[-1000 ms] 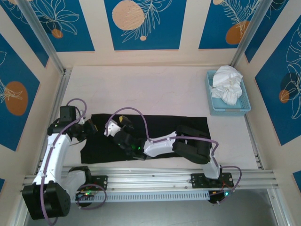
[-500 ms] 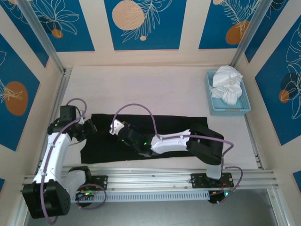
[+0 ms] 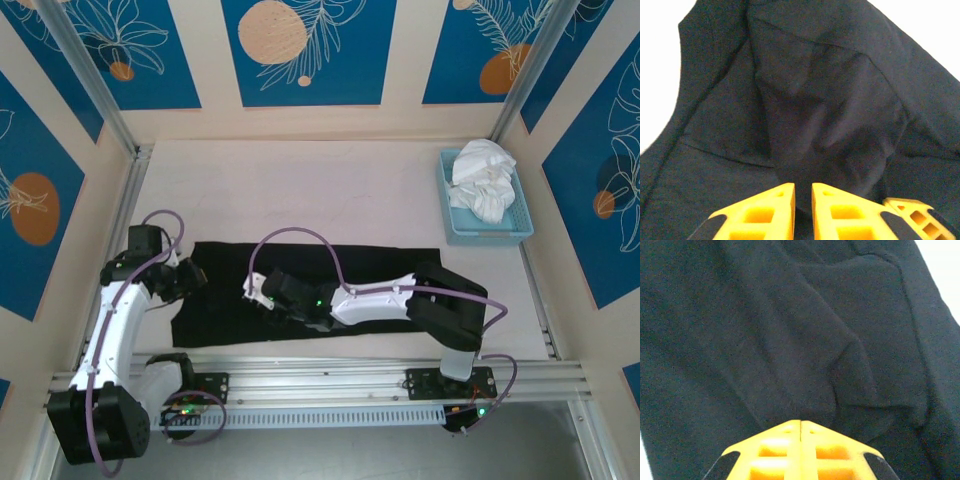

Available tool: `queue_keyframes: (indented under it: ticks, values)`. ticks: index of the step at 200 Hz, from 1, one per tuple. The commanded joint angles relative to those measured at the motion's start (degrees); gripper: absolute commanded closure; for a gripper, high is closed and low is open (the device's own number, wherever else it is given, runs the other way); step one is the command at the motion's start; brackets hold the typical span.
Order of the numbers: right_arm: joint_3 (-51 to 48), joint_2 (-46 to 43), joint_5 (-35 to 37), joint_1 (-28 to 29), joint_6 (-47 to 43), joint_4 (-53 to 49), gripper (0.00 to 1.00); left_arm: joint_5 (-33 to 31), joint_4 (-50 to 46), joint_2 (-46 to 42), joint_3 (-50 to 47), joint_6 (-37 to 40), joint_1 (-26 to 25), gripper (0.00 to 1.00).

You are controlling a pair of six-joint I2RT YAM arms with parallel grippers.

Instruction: Fold the inside-out t-shirt

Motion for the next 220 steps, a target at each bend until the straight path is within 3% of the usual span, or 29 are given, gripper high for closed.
queue_keyframes:
  ticks: [1,15,26,73,97,143,166,220]
  values:
    - [-1.39,-2.95,-11.01,0.21,1.7,-4.21,0.94,-4.05,-3.43,-0.98,2.17,1.39,0.72,0.72]
    - [-1.56,-4.15,-13.14,-0.06,1.88,-6.44,0.8,-7.14,-3.39,-1.56,2.89,1.81,0.68,0.58]
    - [-1.79,-5.38,-14.82,-0.79,2.13,-7.71,0.72,-9.54,-2.45,-2.22,3.19,1.65,0.77,0.54]
    - [-2.93,-8.69,-25.81,-8.56,9.36,-2.61,0.61,-9.94,8.51,-2.04,-0.73,-4.42,-0.69,0.41]
    - [-0.18,-3.47,-23.98,-10.35,14.97,-1.42,0.62,-13.13,14.37,1.74,-2.53,-5.71,-1.86,0.33]
    - [6.42,7.73,-22.95,-10.98,21.71,-6.29,0.7,-20.07,25.56,8.75,-5.48,-6.69,-2.18,0.02]
    - [5.36,7.43,-24.02,-10.96,22.47,-6.23,0.68,-19.41,27.45,14.45,-5.36,-6.06,-2.53,0.0]
    - [3.07,2.64,-23.97,-12.67,22.15,-5.97,0.65,-11.43,31.62,24.96,-5.89,-3.26,-3.13,0.0]
